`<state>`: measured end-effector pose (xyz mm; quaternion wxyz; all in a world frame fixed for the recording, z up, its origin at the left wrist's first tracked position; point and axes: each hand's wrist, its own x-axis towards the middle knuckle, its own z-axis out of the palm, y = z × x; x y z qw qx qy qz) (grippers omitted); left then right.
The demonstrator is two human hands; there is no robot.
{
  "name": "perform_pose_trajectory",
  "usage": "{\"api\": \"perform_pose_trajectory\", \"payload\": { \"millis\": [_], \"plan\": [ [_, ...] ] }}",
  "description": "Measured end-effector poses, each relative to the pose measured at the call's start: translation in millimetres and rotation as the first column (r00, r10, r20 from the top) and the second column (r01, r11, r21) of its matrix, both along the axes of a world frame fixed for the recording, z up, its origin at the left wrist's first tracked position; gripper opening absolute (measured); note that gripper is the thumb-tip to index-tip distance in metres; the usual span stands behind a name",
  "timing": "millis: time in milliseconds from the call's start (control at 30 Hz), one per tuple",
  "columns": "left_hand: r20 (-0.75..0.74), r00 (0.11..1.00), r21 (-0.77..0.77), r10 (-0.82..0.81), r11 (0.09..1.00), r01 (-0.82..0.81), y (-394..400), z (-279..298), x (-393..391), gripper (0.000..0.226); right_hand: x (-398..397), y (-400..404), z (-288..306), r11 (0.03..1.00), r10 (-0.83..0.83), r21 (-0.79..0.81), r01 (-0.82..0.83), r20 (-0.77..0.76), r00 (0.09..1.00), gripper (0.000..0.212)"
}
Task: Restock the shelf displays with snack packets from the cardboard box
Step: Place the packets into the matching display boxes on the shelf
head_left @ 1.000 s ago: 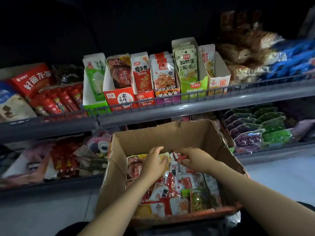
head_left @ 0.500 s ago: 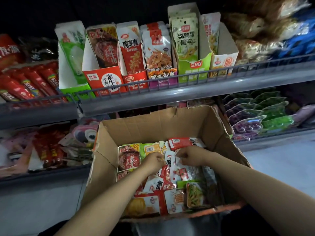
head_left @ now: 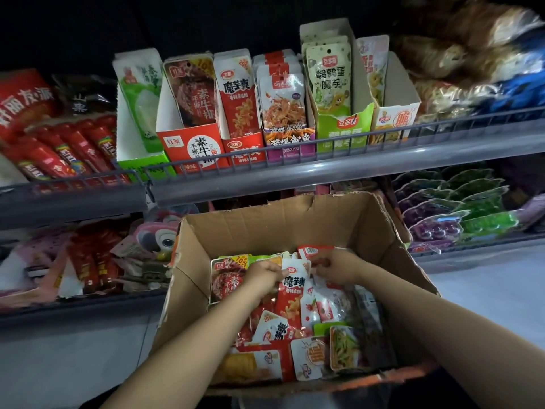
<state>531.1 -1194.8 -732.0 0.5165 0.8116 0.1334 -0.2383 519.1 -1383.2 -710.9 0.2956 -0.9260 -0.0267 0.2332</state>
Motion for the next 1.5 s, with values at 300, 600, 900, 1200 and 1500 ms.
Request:
{"api": "perform_pose_trajectory", "payload": {
  "millis": [300, 600, 900, 1200, 1500],
  "plan": [
    [0.143, 0.976, -0.245, 0.163, 0.961, -0.125, 27.7, 71.5, -3.0, 0.010, -1.1, 34.2, 45.0, 0.802, -0.299, 0.519, 0.295, -0.079, 0.951, 0.024],
    [0.483, 0.857, -0.273, 0.179, 0.961, -0.047, 27.6, 150.0, -1.1, 0.006, 6.6, 40.8, 127.9, 0.756, -0.360, 0.620, 0.212, 0.123, 0.925, 0.023],
    [0.866, 0.410, 0.397, -0.286, 0.892, -0.215, 49.5, 168.1, 38.6, 0.034, 53.5, 41.4, 194.9, 0.790, -0.478, 0.580, 0.197, 0.381, 0.792, 0.022],
    [0.667, 0.530, 0.693, -0.523, 0.696, -0.185, 56.1, 165.0, 69.2, 0.059, 116.4, 64.4, 245.0, 0.813, -0.523, 0.552, 0.184, 0.555, 0.646, 0.019],
    [0.684, 0.494, 0.691, -0.536, 0.693, -0.205, 58.1, 164.6, 67.6, 0.056, 174.0, 85.0, 251.2, 0.844, -0.505, 0.502, 0.189, 0.625, 0.595, 0.018]
  ]
}}
